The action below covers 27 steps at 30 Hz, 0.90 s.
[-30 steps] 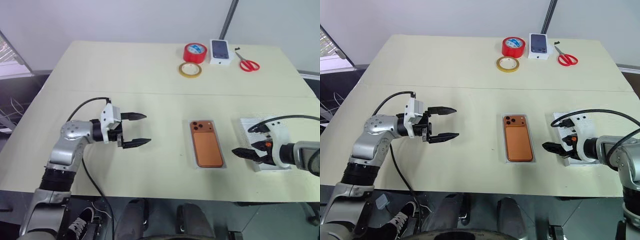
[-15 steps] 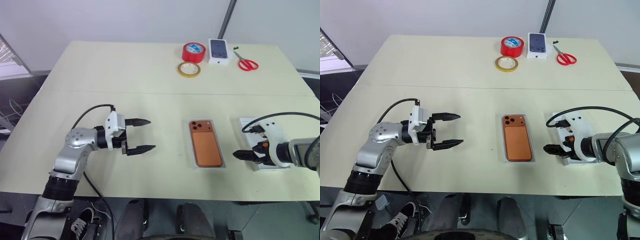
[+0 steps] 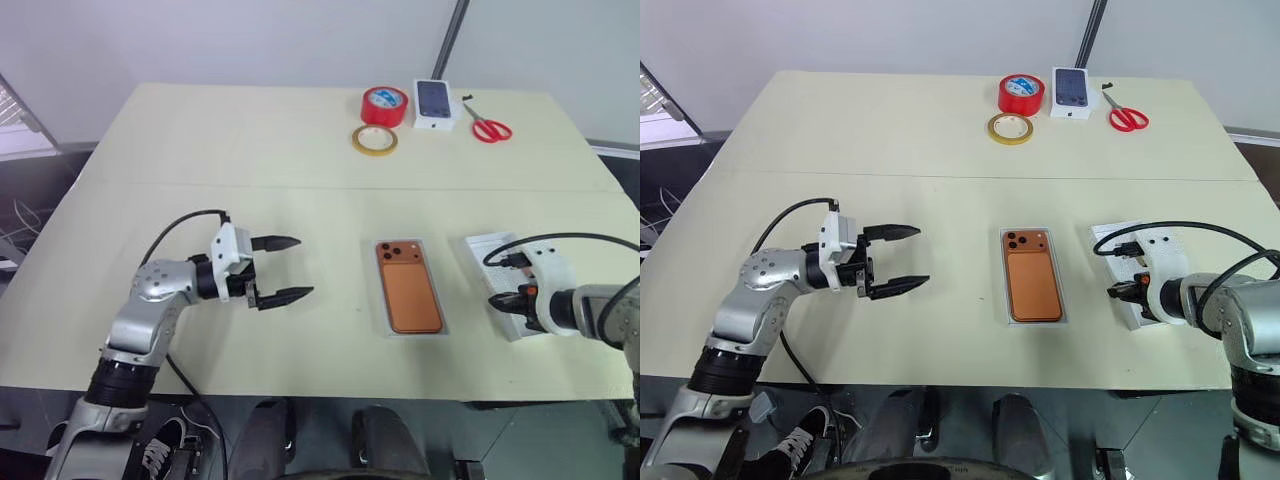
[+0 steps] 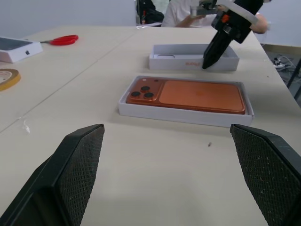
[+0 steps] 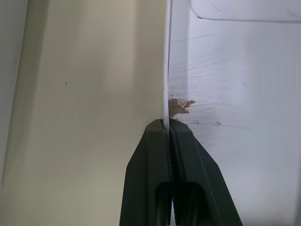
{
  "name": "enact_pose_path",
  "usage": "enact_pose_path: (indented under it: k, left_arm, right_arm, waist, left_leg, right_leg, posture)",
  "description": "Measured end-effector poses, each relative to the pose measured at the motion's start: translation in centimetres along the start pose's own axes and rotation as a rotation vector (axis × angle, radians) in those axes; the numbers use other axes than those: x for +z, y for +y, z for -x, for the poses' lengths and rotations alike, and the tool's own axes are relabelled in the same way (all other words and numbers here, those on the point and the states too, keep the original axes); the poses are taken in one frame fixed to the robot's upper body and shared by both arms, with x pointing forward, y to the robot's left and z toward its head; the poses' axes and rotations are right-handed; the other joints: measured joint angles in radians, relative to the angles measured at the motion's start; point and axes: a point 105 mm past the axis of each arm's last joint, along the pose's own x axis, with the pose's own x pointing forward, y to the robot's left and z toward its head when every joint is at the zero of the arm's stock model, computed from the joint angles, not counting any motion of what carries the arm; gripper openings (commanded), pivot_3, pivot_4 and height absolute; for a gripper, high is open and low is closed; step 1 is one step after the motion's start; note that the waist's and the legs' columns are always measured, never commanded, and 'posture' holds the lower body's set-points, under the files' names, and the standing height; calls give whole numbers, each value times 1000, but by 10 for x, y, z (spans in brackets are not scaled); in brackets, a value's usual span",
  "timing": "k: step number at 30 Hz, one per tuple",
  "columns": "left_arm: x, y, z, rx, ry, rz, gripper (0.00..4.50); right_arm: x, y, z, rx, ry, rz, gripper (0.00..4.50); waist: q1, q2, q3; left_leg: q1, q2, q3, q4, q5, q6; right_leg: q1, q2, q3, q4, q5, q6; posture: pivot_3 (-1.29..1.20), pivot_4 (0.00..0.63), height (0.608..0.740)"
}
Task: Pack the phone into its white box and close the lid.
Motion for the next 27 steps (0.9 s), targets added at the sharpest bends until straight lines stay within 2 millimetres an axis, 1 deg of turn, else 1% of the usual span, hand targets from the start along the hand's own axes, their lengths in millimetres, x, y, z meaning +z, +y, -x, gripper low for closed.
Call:
enact_pose_path:
  k: [4, 7, 9, 11, 13, 14, 15, 16, 17, 18, 21, 24, 27]
  left_arm:
    - [0, 1, -1, 6, 0, 2, 4500]
    - [1, 4, -2, 6, -3, 0, 4500]
    - [4, 6, -4, 5, -10, -8, 4500]
    - [4, 9, -3, 21, -7, 2, 4500]
    - [1, 15, -5, 49, 3, 41, 4500]
    - [0, 17, -6, 60, 6, 52, 4500]
    - [-1, 19, -5, 78, 11, 65, 4500]
    - [-3, 22, -5, 101, 17, 86, 4500]
    - [-4, 24, -6, 121, 15, 108, 4500]
    - [-5, 24, -7, 132, 12, 135, 4500]
    - [-7, 25, -10, 151, 10, 189, 4500]
    - [-3, 24, -10, 149, -3, 183, 4500]
    - [0, 26, -9, 157, -15, 176, 4500]
  right_arm:
    - [13, 5, -8, 40, -92, -117, 13]
    - [45, 15, -5, 111, -238, -196, 13]
    - [64, 28, -2, 189, -320, -219, 13]
    - [81, 47, 1, 312, -403, -255, 13]
    - [95, 66, 4, 425, -463, -274, 13]
    - [100, 72, 5, 457, -483, -283, 13]
    - [106, 75, 8, 496, -524, -318, 13]
    - [113, 83, 12, 565, -576, -369, 13]
    - [116, 93, 16, 642, -614, -404, 13]
    - [115, 106, 15, 718, -623, -427, 13]
    - [99, 140, 15, 905, -606, -486, 13]
    - [75, 159, 20, 1009, -553, -480, 13]
    - [46, 170, 26, 1048, -446, -460, 13]
  waist:
    - [-17, 1, 0]
    - [-22, 3, 2]
    - [-18, 4, 2]
    - [-17, 4, 2]
    - [-14, 5, 2]
    - [-12, 5, 2]
    - [-12, 5, 2]
    - [-14, 5, 2]
    - [-15, 5, 2]
    - [-16, 5, 2]
    - [-17, 6, 3]
    - [-15, 6, 3]
    - [-18, 6, 3]
  left_leg:
    - [0, 0, 0, -1, 0, 0]
    - [0, 0, 0, -1, 0, 0]
    - [0, 0, 0, -2, 0, 0]
    - [0, 0, 0, -2, 0, 0]
    - [0, 0, 0, -1, 0, 0]
    - [-1, 0, 0, -1, 0, 0]
    - [-1, -1, 0, -1, 0, 0]
    - [-1, -1, 0, -1, 0, 0]
    - [-1, -1, 0, -1, 0, 0]
    - [-1, 0, 0, -2, 0, 0]
    - [-2, 0, 0, -3, 1, -1]
    - [-2, 0, 1, -2, 1, -1]
    - [-2, -1, 1, -2, 1, -1]
  right_leg:
    - [-1, 0, 0, 1, 0, 0]
    - [-2, 1, 0, 1, 0, 0]
    - [-2, 1, 0, 1, 0, 0]
    - [-2, 1, 0, 1, 0, 0]
    - [-2, 1, 0, 2, 0, 1]
    - [-2, 1, 0, 2, 0, 1]
    - [-2, 1, 0, 2, 0, 1]
    - [-2, 1, 0, 2, 0, 1]
    - [-2, 1, 0, 2, 0, 1]
    - [-2, 1, 0, 2, 0, 1]
    - [-4, 1, 0, 3, 0, 1]
    - [-3, 0, 0, 3, 0, 1]
    - [-3, 0, 0, 2, 0, 0]
  posture:
    - [0, 150, 728]
    - [0, 150, 728]
    - [0, 150, 728]
    - [0, 150, 728]
    - [0, 150, 728]
    - [0, 150, 728]
    - [0, 150, 728]
    - [0, 150, 728]
    - [0, 150, 728]
    - [0, 150, 728]
    - [0, 150, 728]
    - [0, 150, 728]
    - [0, 150, 728]
